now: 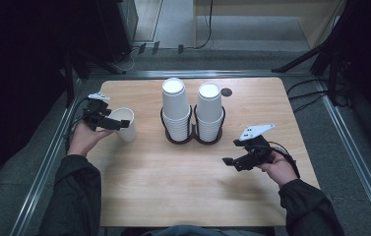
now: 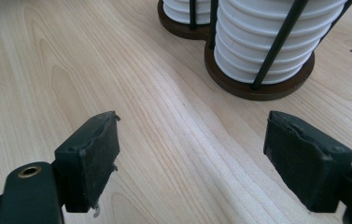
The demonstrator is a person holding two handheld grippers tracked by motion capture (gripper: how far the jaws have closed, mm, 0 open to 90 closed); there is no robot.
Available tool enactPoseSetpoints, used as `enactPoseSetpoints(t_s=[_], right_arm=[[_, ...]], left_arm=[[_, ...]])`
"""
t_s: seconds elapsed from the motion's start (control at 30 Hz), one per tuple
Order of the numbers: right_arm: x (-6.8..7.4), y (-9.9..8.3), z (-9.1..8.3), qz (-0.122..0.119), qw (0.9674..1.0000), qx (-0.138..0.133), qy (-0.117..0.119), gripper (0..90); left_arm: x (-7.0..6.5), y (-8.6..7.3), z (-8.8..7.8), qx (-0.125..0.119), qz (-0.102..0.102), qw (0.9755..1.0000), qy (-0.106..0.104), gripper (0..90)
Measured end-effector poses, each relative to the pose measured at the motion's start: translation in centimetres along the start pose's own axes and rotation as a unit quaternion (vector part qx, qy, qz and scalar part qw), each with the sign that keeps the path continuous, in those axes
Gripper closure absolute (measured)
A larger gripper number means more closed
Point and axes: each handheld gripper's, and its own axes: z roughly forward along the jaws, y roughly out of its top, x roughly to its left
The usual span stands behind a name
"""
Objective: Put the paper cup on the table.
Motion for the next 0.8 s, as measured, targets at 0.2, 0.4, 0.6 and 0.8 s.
enactPoseSetpoints(t_s=[0.2, 0.4, 0.6, 0.8], right_arm=[[-0.1, 0.0, -0.1, 0.001, 1.0000, -0.001, -0.001, 18.3], [-0.2, -0.1, -0.1, 0.002, 1.0000, -0.003, -0.001, 18.3], [-0.3, -0.1, -0.3, 0.005, 1.0000, -0.004, -0.004, 18.3], [-0.3, 0.0, -0.3, 0.004, 1.0000, -0.006, -0.004, 18.3]], left_arm=[[-0.3, 0.5, -1.4, 0.000, -0.004, 1.0000, -0.005, 0.0], [-1.1, 1.0, -2.5, -0.009, 0.000, 0.9997, -0.024, 0.0], [-1.9, 1.4, -2.5, 0.001, 0.005, 0.9993, -0.036, 0.0], [-2.8, 1.6, -2.4, 0.008, 0.010, 0.9991, -0.041, 0.0]])
